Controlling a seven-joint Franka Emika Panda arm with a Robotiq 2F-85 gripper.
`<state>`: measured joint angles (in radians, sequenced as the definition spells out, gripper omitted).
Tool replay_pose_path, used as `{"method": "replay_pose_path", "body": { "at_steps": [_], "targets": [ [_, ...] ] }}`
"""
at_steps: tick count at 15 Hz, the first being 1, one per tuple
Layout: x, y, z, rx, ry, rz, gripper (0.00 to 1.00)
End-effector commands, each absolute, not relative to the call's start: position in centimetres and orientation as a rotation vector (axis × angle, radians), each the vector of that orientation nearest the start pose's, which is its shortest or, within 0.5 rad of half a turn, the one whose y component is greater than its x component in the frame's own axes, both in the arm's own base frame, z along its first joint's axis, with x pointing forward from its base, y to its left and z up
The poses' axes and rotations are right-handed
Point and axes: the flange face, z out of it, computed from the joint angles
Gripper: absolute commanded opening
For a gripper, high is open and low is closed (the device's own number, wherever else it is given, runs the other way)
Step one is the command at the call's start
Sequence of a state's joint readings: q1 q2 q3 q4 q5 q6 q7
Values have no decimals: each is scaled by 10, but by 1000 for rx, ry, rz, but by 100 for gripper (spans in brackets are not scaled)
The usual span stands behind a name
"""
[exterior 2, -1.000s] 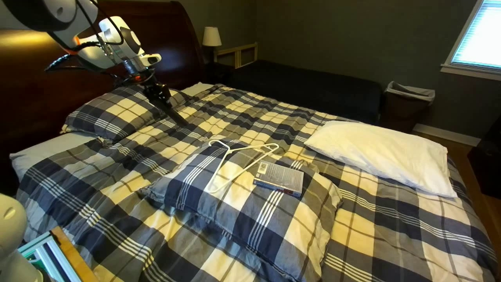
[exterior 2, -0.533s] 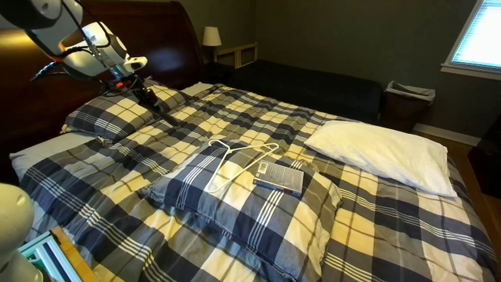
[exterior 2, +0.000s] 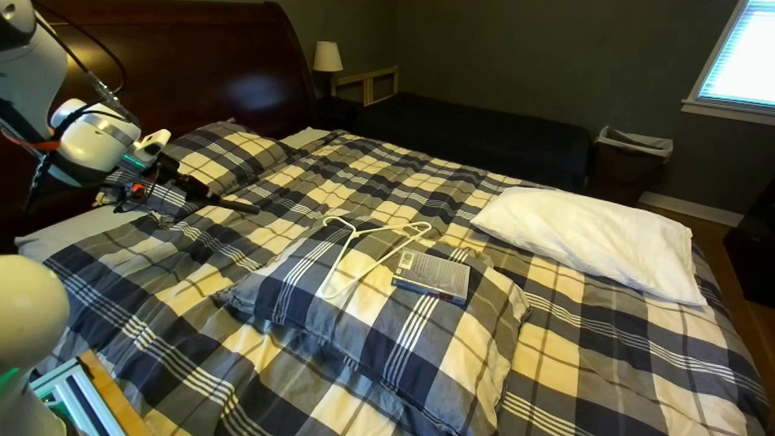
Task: Remove the remote control from the top of the pillow and put it on the bed.
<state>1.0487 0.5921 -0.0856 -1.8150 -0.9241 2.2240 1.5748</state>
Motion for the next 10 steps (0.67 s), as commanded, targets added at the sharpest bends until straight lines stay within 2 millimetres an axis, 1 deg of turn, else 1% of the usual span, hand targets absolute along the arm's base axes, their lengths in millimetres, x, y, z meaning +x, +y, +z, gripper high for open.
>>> {"method": "replay_pose_path", "body": {
  "at_steps": [1, 3, 4, 5, 8, 9, 10],
  "targets": [
    [380, 515, 198, -3334, -162, -1150, 54],
    [378, 513, 184, -3339, -225, -1185, 54],
    [379, 512, 183, -3340, -231, -1191, 54],
    [380, 512, 184, -3310, -281, -1275, 29],
    [379, 496, 165, -3163, -527, -1434, 29],
    [382, 492, 157, -3120, -562, -1449, 29],
    [387, 488, 144, -3110, -558, -1433, 29]
  ]
}}
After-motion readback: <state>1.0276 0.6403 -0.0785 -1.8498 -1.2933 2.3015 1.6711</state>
